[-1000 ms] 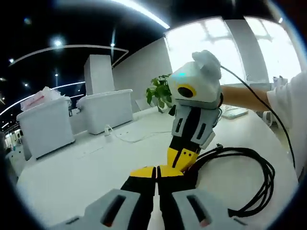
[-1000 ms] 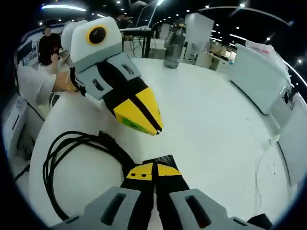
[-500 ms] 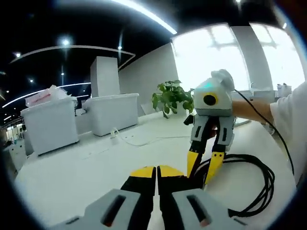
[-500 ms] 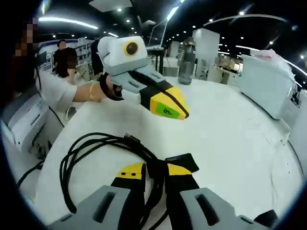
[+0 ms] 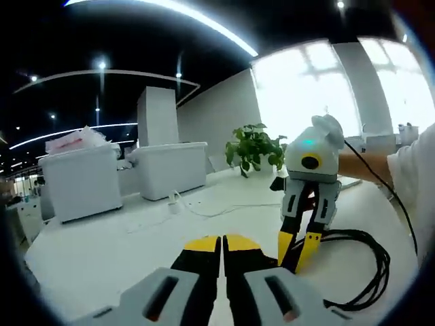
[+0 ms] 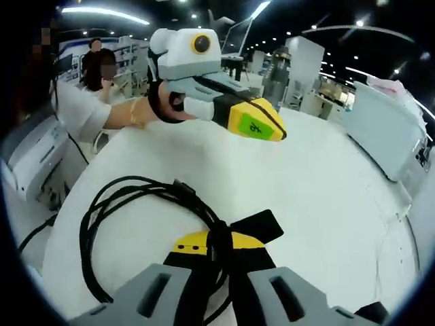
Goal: Coil the Type-C to USB data cable on the desktop and secure it with Velcro straps.
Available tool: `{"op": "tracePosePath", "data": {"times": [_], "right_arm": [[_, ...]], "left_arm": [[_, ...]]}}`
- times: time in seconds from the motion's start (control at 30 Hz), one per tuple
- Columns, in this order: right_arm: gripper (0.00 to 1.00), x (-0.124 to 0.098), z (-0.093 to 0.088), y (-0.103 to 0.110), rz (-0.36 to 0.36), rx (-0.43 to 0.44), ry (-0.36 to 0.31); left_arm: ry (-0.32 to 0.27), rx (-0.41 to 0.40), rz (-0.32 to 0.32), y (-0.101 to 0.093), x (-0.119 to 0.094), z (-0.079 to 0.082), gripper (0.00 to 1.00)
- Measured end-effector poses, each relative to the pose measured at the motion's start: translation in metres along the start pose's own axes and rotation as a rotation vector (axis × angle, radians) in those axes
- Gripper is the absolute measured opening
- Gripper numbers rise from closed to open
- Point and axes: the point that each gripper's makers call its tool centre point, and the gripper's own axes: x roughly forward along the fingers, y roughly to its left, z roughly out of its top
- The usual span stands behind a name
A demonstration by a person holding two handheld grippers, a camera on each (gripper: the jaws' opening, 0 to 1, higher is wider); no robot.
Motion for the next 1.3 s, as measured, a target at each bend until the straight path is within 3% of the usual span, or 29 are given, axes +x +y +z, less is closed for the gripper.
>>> {"op": "tracePosePath", "data": {"times": [0.17, 0.3, 0.43, 0.57, 0.8, 0.97, 1.13, 1.3], "right_arm": [[0.06, 0.001, 0.004, -0.006, -0.027, 0.003, -0.026], [0.06, -0.004, 0.022, -0.027, -0.112, 0.046, -0.12], [0.06, -0.007, 0.037, -0.056, -0.209, 0.094, -0.179], [0.06, 0.001, 0.051, -0.086, -0.286, 0.139, -0.218], [0.06, 0.029, 0.078, -0.148, -0.449, 0.262, -0.261], [0.06, 0.062, 0.089, -0.187, -0.524, 0.391, -0.266], [0.06, 0.094, 0.089, -0.207, -0.559, 0.462, -0.274], [0.09, 0.109, 0.085, -0.218, -0.577, 0.616, -0.366]], "left_arm": [[-0.107, -0.051, 0.114, 0.036, -0.02, 0.027, 0.08], [-0.181, -0.075, 0.219, 0.067, -0.039, 0.042, 0.09], [-0.213, -0.047, 0.328, 0.093, -0.055, 0.051, 0.1], [-0.226, -0.017, 0.418, 0.112, -0.07, 0.056, 0.2], [-0.236, -0.026, 0.495, 0.131, -0.08, 0.053, 0.2], [-0.214, -0.047, 0.497, 0.133, -0.075, 0.043, 0.2], [-0.166, -0.028, 0.511, 0.134, -0.071, 0.029, 0.2], [-0.15, -0.051, 0.522, 0.137, -0.068, 0.018, 0.2]]}}
